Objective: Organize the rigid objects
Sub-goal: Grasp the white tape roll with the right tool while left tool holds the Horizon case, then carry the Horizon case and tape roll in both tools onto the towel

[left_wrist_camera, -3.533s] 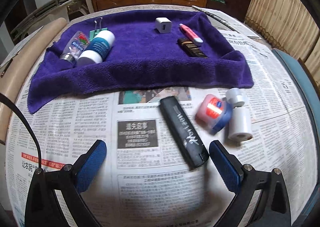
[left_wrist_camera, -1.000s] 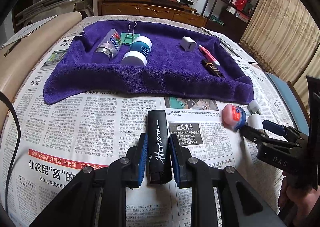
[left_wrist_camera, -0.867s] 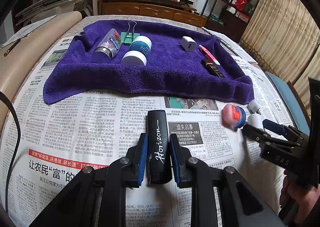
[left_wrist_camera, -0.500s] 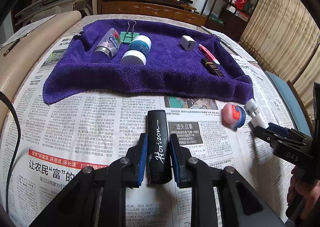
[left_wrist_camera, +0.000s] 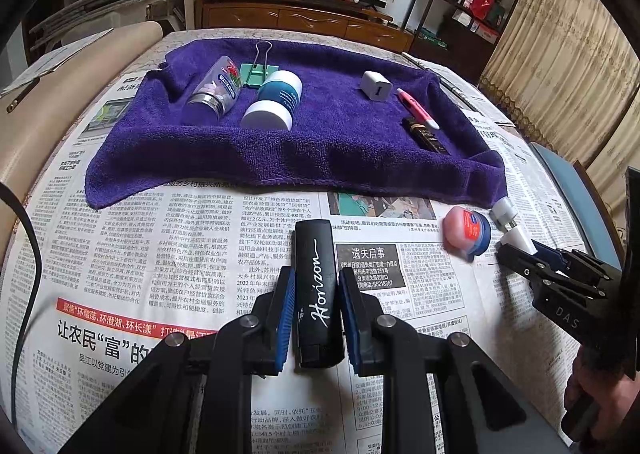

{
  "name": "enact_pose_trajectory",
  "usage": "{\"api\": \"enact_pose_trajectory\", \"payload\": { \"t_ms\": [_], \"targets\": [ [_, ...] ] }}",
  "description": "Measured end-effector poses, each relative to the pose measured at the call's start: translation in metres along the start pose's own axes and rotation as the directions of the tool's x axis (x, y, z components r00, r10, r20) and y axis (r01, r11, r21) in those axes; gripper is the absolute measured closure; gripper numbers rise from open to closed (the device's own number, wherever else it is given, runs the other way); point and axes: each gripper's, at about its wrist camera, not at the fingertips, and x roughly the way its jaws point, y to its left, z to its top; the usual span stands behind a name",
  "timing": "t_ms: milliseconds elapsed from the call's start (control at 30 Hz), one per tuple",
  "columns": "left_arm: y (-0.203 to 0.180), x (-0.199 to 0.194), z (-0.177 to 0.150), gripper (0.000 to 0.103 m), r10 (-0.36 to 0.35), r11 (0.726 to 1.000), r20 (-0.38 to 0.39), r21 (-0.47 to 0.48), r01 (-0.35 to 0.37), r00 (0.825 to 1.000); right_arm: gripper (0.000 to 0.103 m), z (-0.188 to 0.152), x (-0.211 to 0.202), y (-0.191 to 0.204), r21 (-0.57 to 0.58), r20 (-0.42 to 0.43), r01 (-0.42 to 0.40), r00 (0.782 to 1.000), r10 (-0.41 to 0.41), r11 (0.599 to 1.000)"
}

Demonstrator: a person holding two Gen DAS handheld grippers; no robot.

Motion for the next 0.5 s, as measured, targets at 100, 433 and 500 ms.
{"api": "enact_pose_trajectory", "payload": {
  "t_ms": [100,433,500],
  "targets": [
    [0.000,0.000,0.000,0.082,-0.001,1.000,0.001,0.001,0.001,1.000,0.071,0.001,0.000,0.003,-0.018,0.000,-0.007,1.000,0.007,1.000],
    [0.008,-0.012,-0.003,0.082,-0.042,0.999,0.042,-0.006,0.043,0.998,0.073,0.002,0.000,-0.003,-0.001,-0.010,-0.050,0.999,0.050,0.999],
    [0.011,-0.016,-0.002,0.082,-0.051,0.999,0.051,-0.011,0.052,0.997,0.073,0.003,-0.002,-0.004,0.006,-0.012,-0.056,0.998,0.056,0.998]
  ]
}}
